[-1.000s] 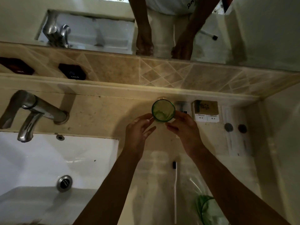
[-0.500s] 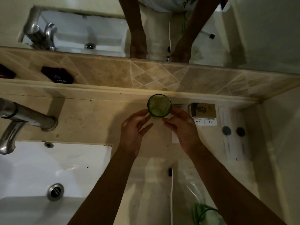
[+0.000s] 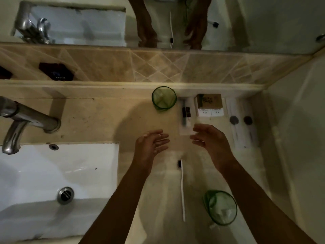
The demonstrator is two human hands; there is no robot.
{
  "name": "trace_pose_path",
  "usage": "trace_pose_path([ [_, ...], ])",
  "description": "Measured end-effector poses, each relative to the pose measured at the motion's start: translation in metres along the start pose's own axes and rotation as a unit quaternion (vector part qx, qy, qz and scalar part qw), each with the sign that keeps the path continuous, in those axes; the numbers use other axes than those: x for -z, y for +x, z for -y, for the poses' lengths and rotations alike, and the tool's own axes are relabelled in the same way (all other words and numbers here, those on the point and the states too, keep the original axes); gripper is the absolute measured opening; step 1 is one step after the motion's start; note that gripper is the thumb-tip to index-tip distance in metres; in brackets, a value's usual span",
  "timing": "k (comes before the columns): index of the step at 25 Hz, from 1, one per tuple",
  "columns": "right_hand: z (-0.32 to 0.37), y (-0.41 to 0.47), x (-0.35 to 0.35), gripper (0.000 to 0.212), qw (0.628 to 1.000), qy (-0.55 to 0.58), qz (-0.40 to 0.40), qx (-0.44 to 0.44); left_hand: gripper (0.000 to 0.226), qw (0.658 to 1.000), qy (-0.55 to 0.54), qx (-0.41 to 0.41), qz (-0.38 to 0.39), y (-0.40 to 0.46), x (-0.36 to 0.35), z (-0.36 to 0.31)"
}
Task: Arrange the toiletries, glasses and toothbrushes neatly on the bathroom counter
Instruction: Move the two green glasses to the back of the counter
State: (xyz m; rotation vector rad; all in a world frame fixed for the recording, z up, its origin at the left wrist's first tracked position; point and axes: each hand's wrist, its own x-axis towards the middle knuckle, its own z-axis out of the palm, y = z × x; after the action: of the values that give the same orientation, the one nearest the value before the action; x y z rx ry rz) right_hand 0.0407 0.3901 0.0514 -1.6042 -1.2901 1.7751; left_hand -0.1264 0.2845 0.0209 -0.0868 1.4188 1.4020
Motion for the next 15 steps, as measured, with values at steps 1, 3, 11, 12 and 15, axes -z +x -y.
trace_pose_path([
  [1, -0.006, -0.012, 0.017, 0.021, 0.999, -0.052, -0.013, -0.001, 0.024, 1.000, 0.022, 0.010, 0.008, -0.012, -0.002, 0.009],
  [3, -0.018, -0.031, 0.051, 0.017, 0.987, -0.158, -0.038, -0.012, 0.024, 0.997, 0.057, 0.041, 0.031, -0.035, -0.006, 0.028],
  [11, -0.089, -0.130, 0.118, 0.015, 0.989, -0.106, -0.079, -0.062, 0.022, 0.975, 0.158, 0.127, 0.088, -0.115, -0.021, 0.115],
  [12, -0.095, -0.139, 0.116, 0.017, 0.990, -0.098, -0.075, -0.068, 0.022, 0.975, 0.155, 0.127, 0.091, -0.122, -0.023, 0.120],
  [15, -0.107, -0.163, 0.105, 0.018, 0.992, -0.075, -0.071, -0.076, 0.021, 0.975, 0.159, 0.115, 0.107, -0.142, -0.027, 0.128],
])
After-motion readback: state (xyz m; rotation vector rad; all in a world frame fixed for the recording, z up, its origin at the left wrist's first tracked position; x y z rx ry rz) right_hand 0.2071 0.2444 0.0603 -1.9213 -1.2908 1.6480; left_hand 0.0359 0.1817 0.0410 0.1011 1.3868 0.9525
